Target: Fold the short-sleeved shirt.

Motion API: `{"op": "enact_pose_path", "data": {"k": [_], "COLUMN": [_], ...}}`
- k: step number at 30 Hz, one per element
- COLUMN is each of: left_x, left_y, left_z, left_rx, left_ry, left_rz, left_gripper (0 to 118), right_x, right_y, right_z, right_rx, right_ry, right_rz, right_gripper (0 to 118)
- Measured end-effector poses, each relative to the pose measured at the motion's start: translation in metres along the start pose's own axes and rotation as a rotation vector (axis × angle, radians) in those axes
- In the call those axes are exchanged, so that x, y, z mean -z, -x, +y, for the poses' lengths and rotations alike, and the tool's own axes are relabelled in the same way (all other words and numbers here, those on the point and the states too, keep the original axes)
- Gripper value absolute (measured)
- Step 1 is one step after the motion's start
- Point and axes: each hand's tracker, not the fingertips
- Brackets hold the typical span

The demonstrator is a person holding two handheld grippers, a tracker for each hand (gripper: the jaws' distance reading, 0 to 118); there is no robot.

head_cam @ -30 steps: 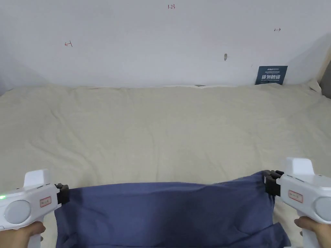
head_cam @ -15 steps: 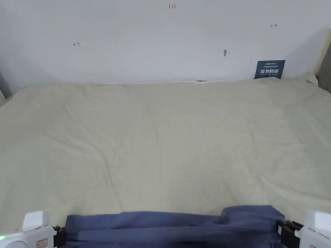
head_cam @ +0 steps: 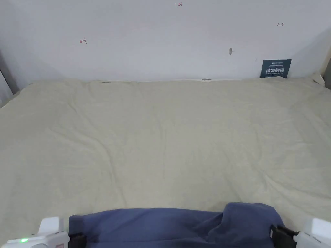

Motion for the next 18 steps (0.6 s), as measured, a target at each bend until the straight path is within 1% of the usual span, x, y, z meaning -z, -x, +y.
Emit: {"op": "enact_pose_path", "data": {"k": [1,2,7,11,13,14,17,18], "left_x": [-0.009,-0.025,-0.093,-0.133,-0.145,-0.148,-0.156,-0.156], "left_y": [-0.003,-0.009,-0.047,-0.080,-0.092,-0.099,-0.113,-0.117], "left_z": [0.007,0.014,0.056,0.074,0.079,0.081,0.082,0.083], "left_rx": [-0.015,-0.023,0.019,0.085,0.092,0.094,0.109,0.119], "left_ry": [-0.050,-0.108,-0.431,-0.689,-0.762,-0.804,-0.872,-0.875], "left_rz": [-0.037,-0.064,-0.104,-0.088,-0.090,-0.088,-0.081,-0.076], "left_gripper": [108,113,112,110,106,101,94,80], "right_x": [-0.007,-0.016,-0.071,-0.097,-0.106,-0.109,-0.116,-0.118], "right_y": [0.004,0.010,0.056,0.084,0.097,0.103,0.119,0.123], "right_z": [0.011,0.022,0.075,0.100,0.106,0.107,0.109,0.110], "right_rx": [-0.020,-0.038,-0.114,-0.163,-0.186,-0.202,-0.238,-0.247], "right_ry": [-0.041,-0.085,-0.363,-0.536,-0.615,-0.653,-0.715,-0.725], "right_rz": [0.007,0.017,0.051,0.072,0.057,0.044,-0.007,-0.016], "right_gripper": [95,103,104,105,105,105,105,105]}}
